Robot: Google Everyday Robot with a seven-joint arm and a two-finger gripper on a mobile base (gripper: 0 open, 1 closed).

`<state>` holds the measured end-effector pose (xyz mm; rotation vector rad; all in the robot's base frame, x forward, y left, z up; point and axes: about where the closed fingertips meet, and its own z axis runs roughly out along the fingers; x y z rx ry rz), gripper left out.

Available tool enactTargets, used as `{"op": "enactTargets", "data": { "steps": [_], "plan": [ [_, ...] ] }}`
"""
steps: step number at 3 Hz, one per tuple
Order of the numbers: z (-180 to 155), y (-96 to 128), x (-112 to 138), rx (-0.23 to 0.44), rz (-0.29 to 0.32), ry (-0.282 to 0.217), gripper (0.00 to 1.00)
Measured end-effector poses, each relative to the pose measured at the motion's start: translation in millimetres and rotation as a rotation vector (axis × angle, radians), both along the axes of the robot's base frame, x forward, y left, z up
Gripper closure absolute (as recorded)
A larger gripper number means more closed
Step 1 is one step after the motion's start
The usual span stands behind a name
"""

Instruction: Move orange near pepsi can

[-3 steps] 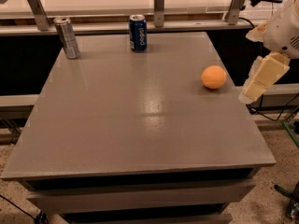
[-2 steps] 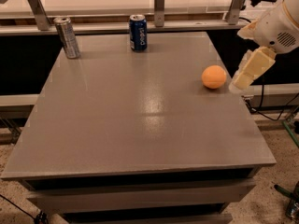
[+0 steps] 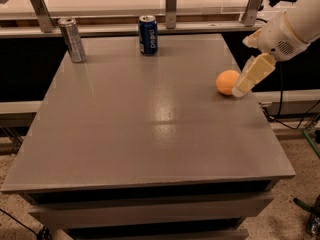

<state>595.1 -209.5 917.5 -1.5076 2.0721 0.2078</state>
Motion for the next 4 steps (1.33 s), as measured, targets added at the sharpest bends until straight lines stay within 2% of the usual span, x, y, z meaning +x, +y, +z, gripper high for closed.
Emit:
{"op": "enactTargets", "data": {
  "steps": [1,2,3,4],
  "plan": [
    [-28,-2,13,-0.009,-0.017,0.022,0.07],
    [-54,-4,20,-0.007,-0.034,0.045,0.25],
    [-70,-1,24,-0.014,-0.031,0.057,0.48],
    [-71,1,24,-0.013,-0.028,0.06,0.71]
  ]
}}
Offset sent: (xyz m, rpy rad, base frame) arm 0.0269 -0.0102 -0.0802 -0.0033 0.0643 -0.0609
